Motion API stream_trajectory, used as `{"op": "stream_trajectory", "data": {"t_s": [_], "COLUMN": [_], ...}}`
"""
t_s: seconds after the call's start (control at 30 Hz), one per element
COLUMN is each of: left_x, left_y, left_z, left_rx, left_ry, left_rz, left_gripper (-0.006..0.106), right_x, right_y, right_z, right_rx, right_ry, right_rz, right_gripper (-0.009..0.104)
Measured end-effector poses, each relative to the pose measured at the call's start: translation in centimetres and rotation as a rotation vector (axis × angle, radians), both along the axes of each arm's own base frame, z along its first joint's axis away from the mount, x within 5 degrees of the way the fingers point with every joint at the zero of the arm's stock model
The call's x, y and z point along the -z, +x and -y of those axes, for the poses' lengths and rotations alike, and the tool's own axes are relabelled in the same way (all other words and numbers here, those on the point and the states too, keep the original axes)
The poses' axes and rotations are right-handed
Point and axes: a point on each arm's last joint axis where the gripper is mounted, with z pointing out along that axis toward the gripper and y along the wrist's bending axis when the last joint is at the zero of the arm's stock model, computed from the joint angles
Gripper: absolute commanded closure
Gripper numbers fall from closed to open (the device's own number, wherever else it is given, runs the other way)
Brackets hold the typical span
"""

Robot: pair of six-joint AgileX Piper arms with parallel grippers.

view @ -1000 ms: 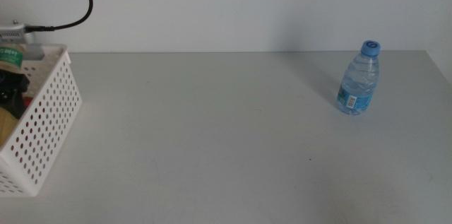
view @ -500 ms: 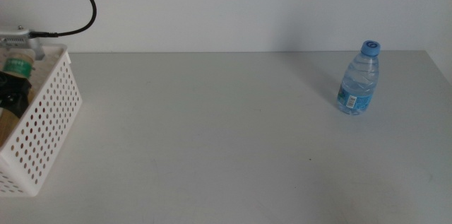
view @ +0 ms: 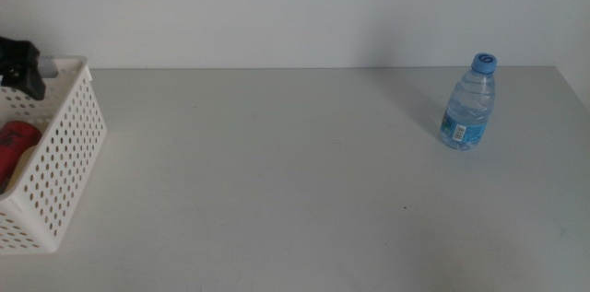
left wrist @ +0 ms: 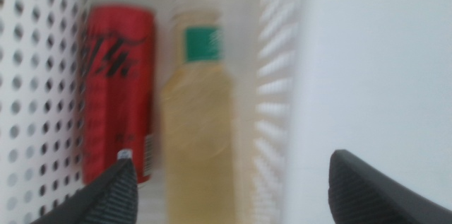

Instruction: Use arms to grab the bottles and put them into the dustbin to the left of the table.

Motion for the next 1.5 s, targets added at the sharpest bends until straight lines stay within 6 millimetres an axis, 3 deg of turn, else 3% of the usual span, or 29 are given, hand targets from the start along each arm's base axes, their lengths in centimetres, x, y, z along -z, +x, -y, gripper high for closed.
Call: {"op": "stream_trajectory", "data": {"t_s": [0.27,0.4,0.57,0.83,1.13,1.37,1.5], "left_x": [-5.3,-5.4,-4.2,-2.9,-4.9,-5.3,-4.9], "left_y": [-3.5,-6.5,-10.9,-17.6,-25.5,-29.0,-29.9], "left_z": [7.9,11.3,13.4,13.3,10.5,9.2,8.7], "left_rx": [0.172,0.290,0.403,0.475,0.503,0.509,0.507], "left_ry": [-0.045,-0.071,-0.086,-0.146,-0.135,-0.119,-0.101], "left_rz": [0.289,0.358,0.451,0.541,0.676,0.754,0.724], "left_gripper": [0.028,0.032,0.032,0.032,0.032,0.030,0.013], "right_x": [0.0,0.0,0.0,0.0,0.0,0.0,0.0], "right_y": [0.0,0.0,0.0,0.0,0.0,0.0,0.0], "right_z": [0.0,0.0,0.0,0.0,0.0,0.0,0.0], "right_rx": [0.000,0.000,0.000,0.000,0.000,0.000,0.000], "right_ry": [0.000,0.000,0.000,0.000,0.000,0.000,0.000], "right_rz": [0.000,0.000,0.000,0.000,0.000,0.000,0.000], "right_gripper": [0.001,0.001,0.001,0.001,0.001,0.001,0.001]}}
